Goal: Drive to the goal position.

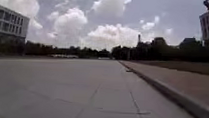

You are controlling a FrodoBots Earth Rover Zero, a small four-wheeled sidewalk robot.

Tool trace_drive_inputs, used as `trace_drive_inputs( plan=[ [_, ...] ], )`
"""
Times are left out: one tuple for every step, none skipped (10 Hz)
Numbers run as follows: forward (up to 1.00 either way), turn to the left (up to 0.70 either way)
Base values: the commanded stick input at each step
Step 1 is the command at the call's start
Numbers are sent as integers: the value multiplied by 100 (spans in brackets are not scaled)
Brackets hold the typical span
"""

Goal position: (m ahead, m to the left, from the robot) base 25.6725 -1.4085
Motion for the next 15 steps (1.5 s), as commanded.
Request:
trace_drive_inputs(
  plan=[
    [70,6],
    [70,6],
    [70,6],
    [70,6],
    [70,6],
    [70,6],
    [70,6],
    [70,6],
    [70,6],
    [70,6],
    [70,6],
    [70,6],
    [70,6],
    [70,6],
    [70,6]
  ],
)
